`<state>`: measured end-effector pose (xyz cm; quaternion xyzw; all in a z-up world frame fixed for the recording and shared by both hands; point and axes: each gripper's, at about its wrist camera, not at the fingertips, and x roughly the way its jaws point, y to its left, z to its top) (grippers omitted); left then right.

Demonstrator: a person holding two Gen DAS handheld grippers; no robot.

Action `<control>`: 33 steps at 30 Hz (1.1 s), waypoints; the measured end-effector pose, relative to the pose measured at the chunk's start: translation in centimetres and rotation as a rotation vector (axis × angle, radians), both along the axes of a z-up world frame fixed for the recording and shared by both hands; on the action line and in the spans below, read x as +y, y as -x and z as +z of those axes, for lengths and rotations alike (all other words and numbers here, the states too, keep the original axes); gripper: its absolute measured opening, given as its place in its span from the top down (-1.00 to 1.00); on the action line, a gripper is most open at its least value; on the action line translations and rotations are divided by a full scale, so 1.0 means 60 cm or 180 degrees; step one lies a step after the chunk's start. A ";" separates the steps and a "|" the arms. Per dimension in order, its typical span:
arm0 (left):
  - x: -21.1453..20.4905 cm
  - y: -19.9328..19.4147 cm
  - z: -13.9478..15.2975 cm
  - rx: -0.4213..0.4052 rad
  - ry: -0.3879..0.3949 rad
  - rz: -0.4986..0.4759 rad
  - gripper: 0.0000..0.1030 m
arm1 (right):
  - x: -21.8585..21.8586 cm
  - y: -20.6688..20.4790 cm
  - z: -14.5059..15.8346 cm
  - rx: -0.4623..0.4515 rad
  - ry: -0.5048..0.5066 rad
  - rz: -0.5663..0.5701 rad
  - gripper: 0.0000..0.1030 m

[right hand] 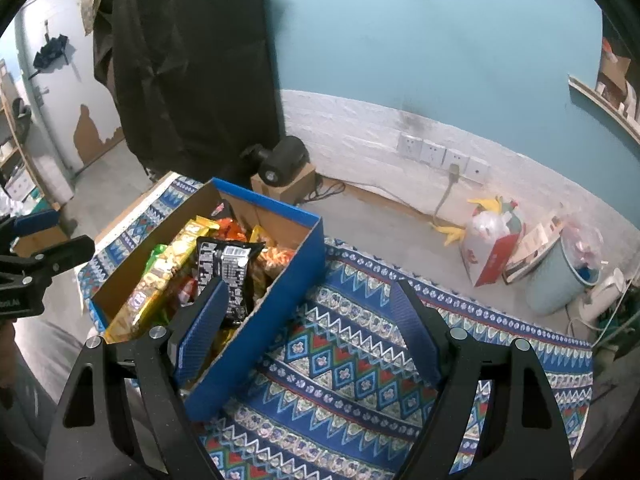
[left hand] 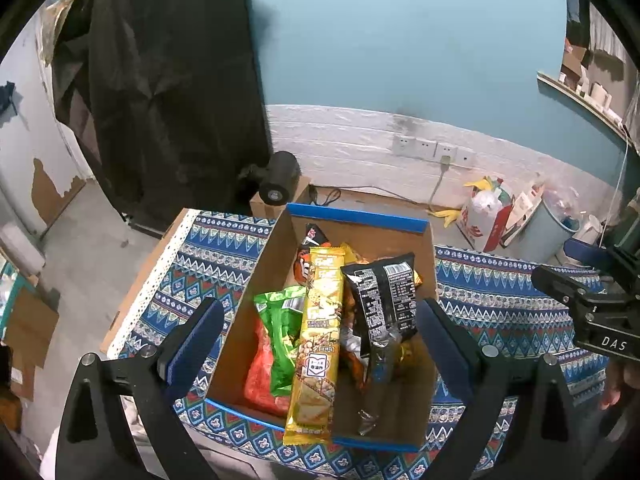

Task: Organize snacks

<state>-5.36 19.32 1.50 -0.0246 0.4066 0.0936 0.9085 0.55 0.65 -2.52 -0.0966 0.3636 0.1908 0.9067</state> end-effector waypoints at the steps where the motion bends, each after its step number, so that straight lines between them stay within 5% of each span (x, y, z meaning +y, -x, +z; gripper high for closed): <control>1: 0.000 0.000 0.000 0.0004 0.0000 0.0004 -0.89 | -0.001 0.000 0.000 0.0000 -0.0001 0.0001 -0.58; 33: -0.011 0.003 -0.002 0.0020 -0.0300 0.0032 -0.90 | 0.005 0.003 -0.003 -0.0001 0.0079 0.0022 -0.58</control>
